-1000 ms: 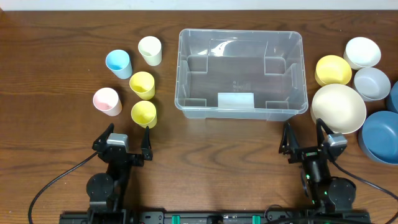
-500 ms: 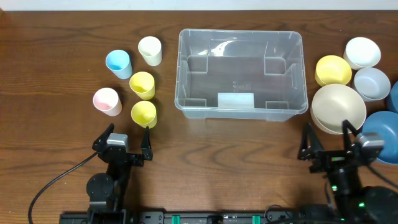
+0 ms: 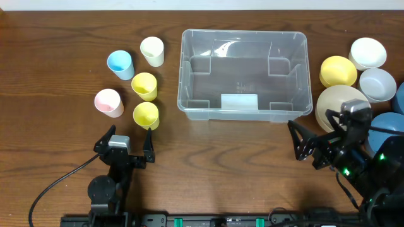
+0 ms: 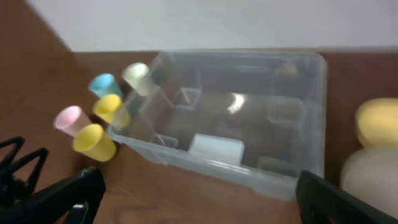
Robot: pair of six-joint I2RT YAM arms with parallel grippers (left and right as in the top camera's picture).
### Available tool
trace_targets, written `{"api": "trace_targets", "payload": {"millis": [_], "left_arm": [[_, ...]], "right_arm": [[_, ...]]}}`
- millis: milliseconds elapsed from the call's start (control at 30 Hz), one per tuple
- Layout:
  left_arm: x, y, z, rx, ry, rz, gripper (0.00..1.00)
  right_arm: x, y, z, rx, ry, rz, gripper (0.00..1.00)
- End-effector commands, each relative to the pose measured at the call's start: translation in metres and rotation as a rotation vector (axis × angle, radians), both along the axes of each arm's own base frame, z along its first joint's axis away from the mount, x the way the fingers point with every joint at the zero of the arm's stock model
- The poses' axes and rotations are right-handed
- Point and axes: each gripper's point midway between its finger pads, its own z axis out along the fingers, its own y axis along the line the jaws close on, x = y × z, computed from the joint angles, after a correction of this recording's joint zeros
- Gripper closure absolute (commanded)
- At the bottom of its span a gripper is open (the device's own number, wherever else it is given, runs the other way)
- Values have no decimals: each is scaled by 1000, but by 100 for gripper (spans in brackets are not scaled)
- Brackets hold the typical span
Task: Pack container
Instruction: 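Move the right gripper to the dark teal bowl and grasp its rim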
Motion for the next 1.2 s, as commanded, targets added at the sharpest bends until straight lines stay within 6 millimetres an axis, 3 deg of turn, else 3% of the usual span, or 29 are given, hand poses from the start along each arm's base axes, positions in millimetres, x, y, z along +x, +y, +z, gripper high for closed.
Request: {"api": "trace_targets", "payload": {"millis": [0, 233, 367, 533, 833, 967, 1167], "left_arm": [[-1, -1, -15, 12, 43, -11, 2], [-1, -1, -15, 12, 42, -11, 2], [-1, -1, -15, 12, 42, -11, 2], [-1, -1, -15, 12, 42, -11, 2], [-1, -1, -15, 12, 42, -11, 2], [-1, -1, -15, 12, 42, -11, 2], [-1, -1, -15, 12, 42, -11, 2]], "right_arm": [[14, -28, 4, 0, 85, -200, 1], [39, -43, -15, -73, 387, -284, 1], [51, -52, -31, -19, 479, -359, 1], [58, -86, -36, 107, 515, -558, 1], [41, -153, -44, 186, 541, -808, 1], [36, -176, -62, 220, 600, -889, 1], [27, -197, -99, 405, 743, -1055, 1]]}}
